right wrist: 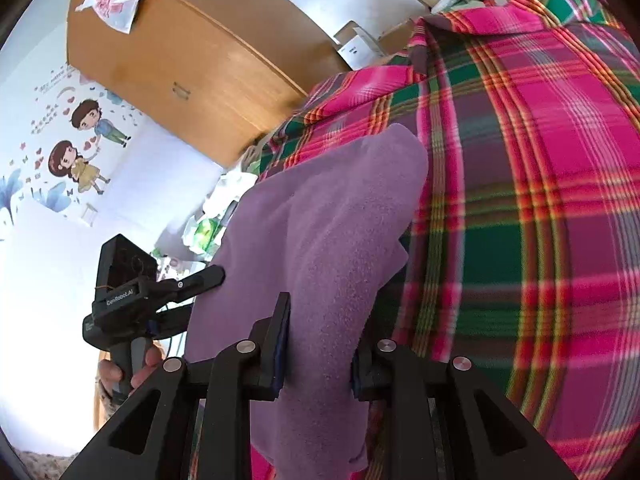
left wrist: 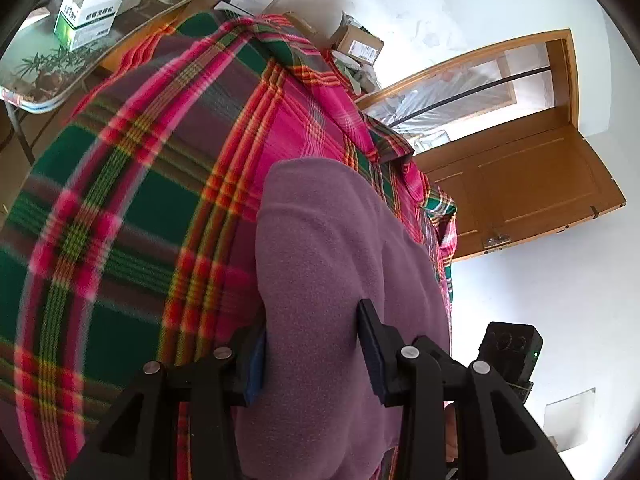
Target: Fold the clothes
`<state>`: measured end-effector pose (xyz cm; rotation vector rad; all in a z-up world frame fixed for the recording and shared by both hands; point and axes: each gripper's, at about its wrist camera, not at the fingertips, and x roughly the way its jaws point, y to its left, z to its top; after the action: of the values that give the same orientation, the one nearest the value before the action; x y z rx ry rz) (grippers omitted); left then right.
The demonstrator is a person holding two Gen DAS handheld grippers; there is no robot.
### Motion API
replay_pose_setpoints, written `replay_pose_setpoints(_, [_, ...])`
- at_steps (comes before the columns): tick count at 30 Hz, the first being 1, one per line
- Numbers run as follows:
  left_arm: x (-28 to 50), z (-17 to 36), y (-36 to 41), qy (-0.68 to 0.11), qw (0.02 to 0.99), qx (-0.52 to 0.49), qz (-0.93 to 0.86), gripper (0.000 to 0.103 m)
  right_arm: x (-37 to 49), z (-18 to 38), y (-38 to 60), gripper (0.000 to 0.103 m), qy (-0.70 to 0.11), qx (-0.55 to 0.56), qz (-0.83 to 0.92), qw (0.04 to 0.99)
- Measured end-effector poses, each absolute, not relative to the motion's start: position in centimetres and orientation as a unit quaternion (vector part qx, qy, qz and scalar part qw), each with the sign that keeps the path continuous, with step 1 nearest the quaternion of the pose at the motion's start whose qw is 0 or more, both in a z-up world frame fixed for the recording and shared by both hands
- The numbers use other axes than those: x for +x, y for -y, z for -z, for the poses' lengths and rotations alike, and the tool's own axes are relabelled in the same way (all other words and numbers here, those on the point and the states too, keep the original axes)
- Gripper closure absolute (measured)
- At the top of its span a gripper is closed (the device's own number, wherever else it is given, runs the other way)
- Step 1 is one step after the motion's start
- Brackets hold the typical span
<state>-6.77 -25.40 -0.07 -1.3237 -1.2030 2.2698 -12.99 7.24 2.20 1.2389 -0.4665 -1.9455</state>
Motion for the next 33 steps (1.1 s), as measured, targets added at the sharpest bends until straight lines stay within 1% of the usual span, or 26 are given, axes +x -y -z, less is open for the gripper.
replay_pose_setpoints(8, [-6.7,0.7,26.3,0.420,0.115,-0.446,-0.782,0.062,-13.0,-1.1,-7.1,0.078,0.188,0.480,0.770,0.376])
replay_pose_setpoints(13, [-6.3,1.2,26.4,0.421,0.115,-0.444,-0.782,0.061,-13.1,-0.2,-7.2,0.074,0.175,0.485,0.778,0.358])
replay_pose_setpoints(15, [-6.1,1.4,26.5,0.430,0.115,-0.442,-0.779,0.060,-12.9,-0.2,-7.2,0.070,0.167,0.481,0.783,0.357])
replay_pose_setpoints(18, [-5.4,1.5,26.7,0.439,0.113,-0.438,-0.776,0.060,-12.5,-0.1,-7.4,0.068,0.167,0.483,0.784,0.352])
replay_pose_setpoints(33, [0.1,2.5,27.1,0.475,0.110,-0.429,-0.760,0.060,-9.2,0.1,-9.4,0.068,0.185,0.486,0.784,0.338])
